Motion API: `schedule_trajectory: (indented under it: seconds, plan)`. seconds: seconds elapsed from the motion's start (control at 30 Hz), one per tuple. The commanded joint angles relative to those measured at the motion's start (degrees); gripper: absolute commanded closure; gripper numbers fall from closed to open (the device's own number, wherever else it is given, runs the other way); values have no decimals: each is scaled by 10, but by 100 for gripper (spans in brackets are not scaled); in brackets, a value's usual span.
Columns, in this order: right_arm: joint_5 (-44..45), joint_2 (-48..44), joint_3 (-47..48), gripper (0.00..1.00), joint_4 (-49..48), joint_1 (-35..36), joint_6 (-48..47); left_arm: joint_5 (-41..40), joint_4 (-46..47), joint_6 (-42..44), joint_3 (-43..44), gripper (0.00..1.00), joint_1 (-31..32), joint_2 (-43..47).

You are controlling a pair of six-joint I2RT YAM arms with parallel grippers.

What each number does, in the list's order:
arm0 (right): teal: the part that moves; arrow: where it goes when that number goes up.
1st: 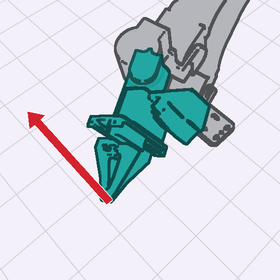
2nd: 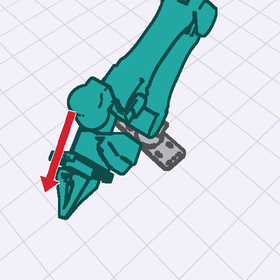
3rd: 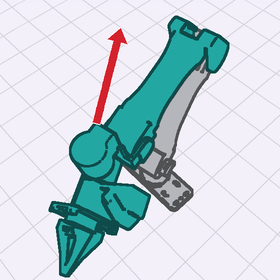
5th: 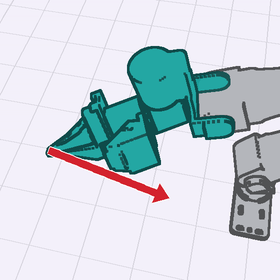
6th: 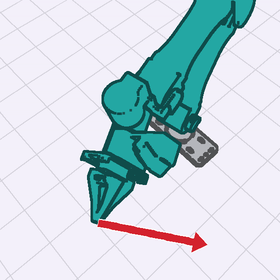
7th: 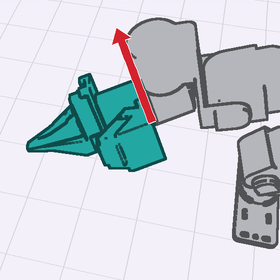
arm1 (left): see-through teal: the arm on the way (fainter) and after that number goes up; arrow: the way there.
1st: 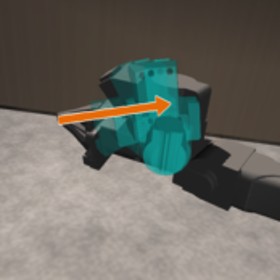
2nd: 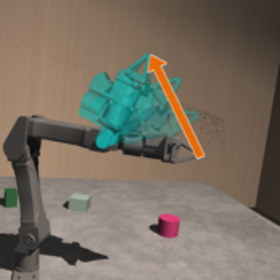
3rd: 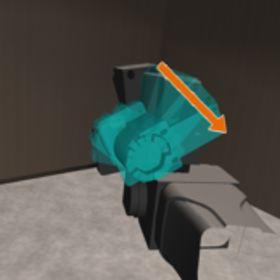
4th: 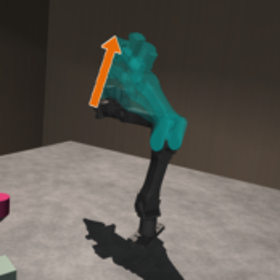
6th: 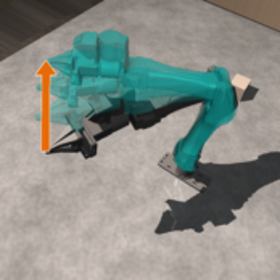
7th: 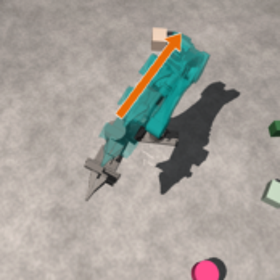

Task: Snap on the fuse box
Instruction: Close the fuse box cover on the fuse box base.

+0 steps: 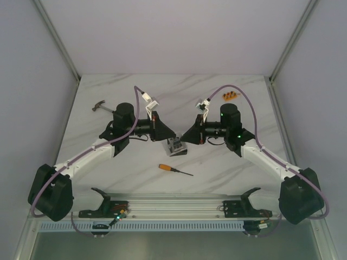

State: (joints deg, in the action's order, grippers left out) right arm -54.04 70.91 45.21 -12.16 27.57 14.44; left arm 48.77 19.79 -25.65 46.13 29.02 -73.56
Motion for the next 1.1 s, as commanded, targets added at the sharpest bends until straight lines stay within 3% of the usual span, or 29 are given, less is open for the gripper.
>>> schedule_trajectory:
  seconds: [0.0, 0.13, 0.37, 0.63, 1.07]
  plan:
    - [-1, 18, -19, 100, -9, 3, 32, -112, 18, -10, -9, 83, -5, 2]
    - [16, 51, -41, 100, -47, -6, 82, -234, 3, -39, -39, 63, -12, 22]
    - [24, 113, -52, 100, -86, -15, 122, -357, -15, -99, -79, 51, -18, 32]
    - [20, 169, -61, 100, -211, -23, 222, -397, -45, -157, -111, 37, -14, 36]
    - [72, 231, -74, 100, -357, -23, 354, -416, -47, -213, -117, 31, 14, -12]
